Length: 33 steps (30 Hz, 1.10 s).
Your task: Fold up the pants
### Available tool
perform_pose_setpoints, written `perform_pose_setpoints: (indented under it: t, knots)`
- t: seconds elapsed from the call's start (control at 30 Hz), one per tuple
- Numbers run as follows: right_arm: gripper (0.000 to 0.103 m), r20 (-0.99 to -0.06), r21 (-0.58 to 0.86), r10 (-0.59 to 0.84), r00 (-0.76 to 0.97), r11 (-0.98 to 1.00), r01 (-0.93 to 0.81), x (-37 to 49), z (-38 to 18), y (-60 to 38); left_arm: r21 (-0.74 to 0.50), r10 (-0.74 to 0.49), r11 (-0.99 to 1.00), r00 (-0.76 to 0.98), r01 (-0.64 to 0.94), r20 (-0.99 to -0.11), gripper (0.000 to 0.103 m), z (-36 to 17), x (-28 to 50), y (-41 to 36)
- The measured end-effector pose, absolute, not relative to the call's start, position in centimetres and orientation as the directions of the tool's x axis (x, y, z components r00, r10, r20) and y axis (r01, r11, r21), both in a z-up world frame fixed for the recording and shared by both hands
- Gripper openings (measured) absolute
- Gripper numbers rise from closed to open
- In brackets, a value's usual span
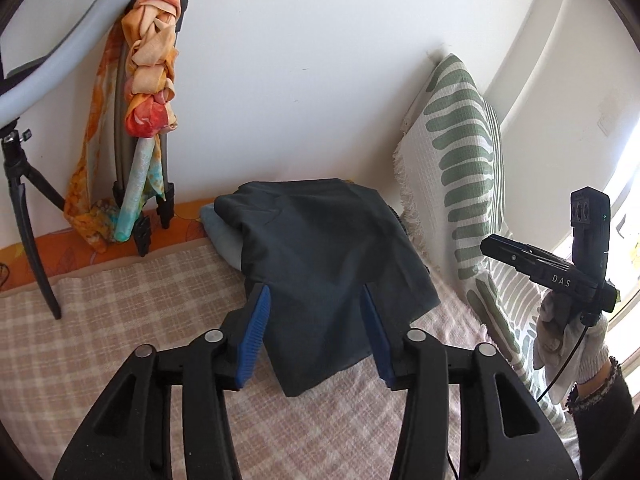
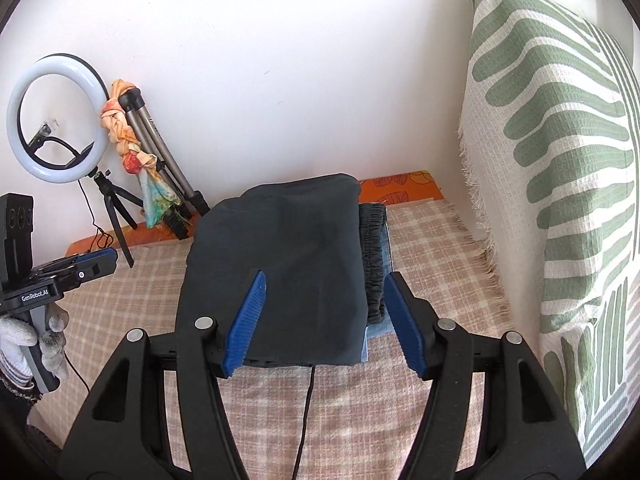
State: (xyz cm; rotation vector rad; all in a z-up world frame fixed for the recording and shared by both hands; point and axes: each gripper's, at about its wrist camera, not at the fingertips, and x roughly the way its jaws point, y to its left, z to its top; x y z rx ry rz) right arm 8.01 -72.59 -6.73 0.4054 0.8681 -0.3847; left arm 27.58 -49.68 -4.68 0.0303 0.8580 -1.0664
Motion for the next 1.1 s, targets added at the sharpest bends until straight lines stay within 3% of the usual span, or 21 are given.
perform_pose_setpoints:
  t: [0.07, 0.27, 0.37, 0.67, 0.87, 0.97, 1.1]
  knots:
    - [0.07, -0.782, 0.166, -0.182, 0.596, 0.861, 0.48, 7.4, -5.6, -70.7, -0.362, -0.756, 0.503, 0.197, 0.785, -0.624, 0.05, -4.1, 26.1, -48.5]
    - [0.08, -0.737, 0.111, -0.259, 0.624, 0.865, 0.49, 5.5, -2.6, -64.8, -0.323, -0.758, 0.486, 0.208, 0.812, -0.618, 0.065, -2.6, 22.1, -45.0]
    - [0.091, -0.716, 0.079, -0.292, 0.634, 0.868, 0.489, 4.7, -1.5, -61.7, -0.31, -0.76, 0.483, 0.217, 0.819, -0.612, 0.068, -1.9, 20.4, -43.4]
    - [0.092, -0.698, 0.04, -0.333, 0.634, 0.866, 0.498, 2.0, -0.1, -54.8, -0.249, -0.771, 0.494, 0.288, 0.833, -0.568, 0.083, -0.4, 15.4, -38.5]
    - [0.092, -0.683, 0.038, -0.352, 0.64, 0.858, 0.513, 0.4, -0.1, -51.6, -0.228, -0.757, 0.523, 0.325, 0.821, -0.566, 0.083, -1.0, 13.6, -36.1]
    - [0.097, -0.678, 0.065, -0.345, 0.649, 0.851, 0.521, -0.2, -0.4, -50.6, -0.203, -0.744, 0.538, 0.349, 0.818, -0.57, 0.083, -1.7, 12.7, -35.2]
    - [0.098, -0.648, 0.011, -0.395, 0.651, 0.85, 0.527, -0.5, -0.7, -48.9, -0.169, -0.726, 0.573, 0.4, 0.802, -0.56, 0.083, -2.6, 12.0, -34.3]
